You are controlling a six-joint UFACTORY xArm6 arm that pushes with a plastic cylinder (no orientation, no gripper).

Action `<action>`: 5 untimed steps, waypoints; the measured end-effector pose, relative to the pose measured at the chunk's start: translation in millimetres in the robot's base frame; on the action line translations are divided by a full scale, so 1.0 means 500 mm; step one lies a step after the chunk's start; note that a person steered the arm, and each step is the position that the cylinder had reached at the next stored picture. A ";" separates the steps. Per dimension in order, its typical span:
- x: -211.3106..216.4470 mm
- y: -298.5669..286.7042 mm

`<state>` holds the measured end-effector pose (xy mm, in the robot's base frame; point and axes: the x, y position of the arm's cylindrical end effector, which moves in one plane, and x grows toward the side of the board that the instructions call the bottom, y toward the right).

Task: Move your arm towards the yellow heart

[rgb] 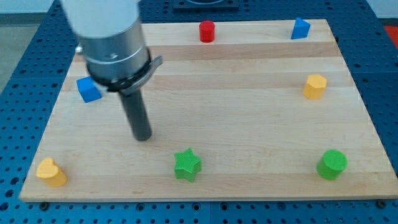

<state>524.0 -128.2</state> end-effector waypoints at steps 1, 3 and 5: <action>0.064 -0.064; 0.100 -0.073; 0.190 -0.096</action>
